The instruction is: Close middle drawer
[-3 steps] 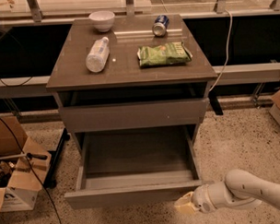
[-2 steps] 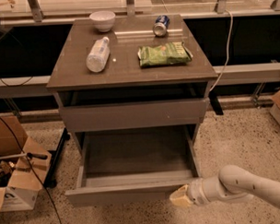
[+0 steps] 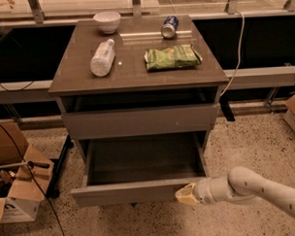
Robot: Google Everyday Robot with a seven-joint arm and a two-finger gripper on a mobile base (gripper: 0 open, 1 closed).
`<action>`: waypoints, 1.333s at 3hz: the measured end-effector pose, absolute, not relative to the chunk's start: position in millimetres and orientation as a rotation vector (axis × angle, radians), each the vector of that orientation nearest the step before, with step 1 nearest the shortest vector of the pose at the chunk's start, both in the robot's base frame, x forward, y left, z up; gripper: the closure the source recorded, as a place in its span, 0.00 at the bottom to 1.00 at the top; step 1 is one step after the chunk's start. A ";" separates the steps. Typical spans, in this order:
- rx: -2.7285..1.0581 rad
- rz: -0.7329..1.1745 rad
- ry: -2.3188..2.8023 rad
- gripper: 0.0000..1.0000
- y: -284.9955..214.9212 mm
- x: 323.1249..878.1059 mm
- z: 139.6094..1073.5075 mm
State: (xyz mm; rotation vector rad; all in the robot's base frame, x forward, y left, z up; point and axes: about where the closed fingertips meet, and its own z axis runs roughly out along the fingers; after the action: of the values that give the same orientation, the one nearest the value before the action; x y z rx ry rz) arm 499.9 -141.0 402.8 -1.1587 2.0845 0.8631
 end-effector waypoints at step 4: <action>-1.159 0.777 1.872 1.00 -131.8 617.2 426.1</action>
Offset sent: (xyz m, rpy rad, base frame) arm 0.2010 -0.0057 0.0370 0.1032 -0.3411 -0.0407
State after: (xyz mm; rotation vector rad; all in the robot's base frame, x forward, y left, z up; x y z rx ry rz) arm 617.2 -131.8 426.1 -1.1586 1.8719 0.7769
